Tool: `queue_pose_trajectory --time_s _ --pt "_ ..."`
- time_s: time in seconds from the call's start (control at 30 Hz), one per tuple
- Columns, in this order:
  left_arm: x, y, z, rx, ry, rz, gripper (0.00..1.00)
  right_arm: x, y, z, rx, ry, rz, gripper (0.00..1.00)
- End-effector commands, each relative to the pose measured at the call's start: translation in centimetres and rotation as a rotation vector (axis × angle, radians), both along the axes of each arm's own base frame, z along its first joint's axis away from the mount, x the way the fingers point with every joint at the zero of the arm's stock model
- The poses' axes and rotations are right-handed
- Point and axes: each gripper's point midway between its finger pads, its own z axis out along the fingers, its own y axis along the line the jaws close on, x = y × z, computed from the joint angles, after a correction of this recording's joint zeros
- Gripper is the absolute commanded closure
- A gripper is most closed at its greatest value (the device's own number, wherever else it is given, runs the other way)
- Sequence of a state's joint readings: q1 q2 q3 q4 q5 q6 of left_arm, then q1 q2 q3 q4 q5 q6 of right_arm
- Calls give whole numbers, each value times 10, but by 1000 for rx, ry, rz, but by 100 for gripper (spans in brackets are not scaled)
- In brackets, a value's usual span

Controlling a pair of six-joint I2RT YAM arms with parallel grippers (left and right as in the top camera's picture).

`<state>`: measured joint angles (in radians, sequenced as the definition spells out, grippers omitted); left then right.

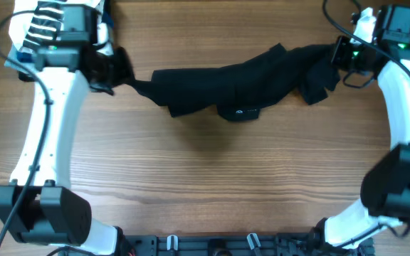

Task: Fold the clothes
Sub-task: 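Lift the shirt with both grippers and stretch it apart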

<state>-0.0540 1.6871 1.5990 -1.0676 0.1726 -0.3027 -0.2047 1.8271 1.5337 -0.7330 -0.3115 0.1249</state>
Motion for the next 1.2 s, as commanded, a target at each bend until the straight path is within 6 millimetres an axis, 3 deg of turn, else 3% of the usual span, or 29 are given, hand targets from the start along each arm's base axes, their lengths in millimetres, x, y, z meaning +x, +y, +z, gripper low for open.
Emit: queue_pose_trajectory --time_s 0.0,0.03,0.07,0.1,0.17,0.23,0.3,0.47,0.6,0.93,1.03,1.17 --pt "-4 -26 -15 47 -11 -21 96 5 -3 -38 7 78 13 84" --pt "-1 -28 -16 72 -32 -26 96 3 -1 -39 13 86 15 48" --pt "3 -30 -14 84 -53 -24 96 0 -1 -32 14 86 13 32" --pt "10 -28 -11 97 -83 3 96 -3 1 -20 19 79 19 26" --pt "22 -17 -6 119 -127 64 96 -15 15 10 69 67 56 23" --pt "31 -8 -1 129 -167 98 96 -31 35 27 96 70 116 22" --pt "45 10 7 135 -222 171 96 -51 64 26 94 135 202 22" --pt "59 37 18 147 -286 245 96 -89 150 -28 57 273 391 23" --pt "59 50 17 151 -281 271 96 -102 185 -80 49 284 357 28" --pt "57 50 15 153 -271 270 96 -108 227 -147 66 248 370 32" --pt "55 50 14 154 -263 269 96 -109 220 -172 41 306 305 32" --pt "55 50 14 155 -259 269 96 -108 212 -189 2 327 274 32"
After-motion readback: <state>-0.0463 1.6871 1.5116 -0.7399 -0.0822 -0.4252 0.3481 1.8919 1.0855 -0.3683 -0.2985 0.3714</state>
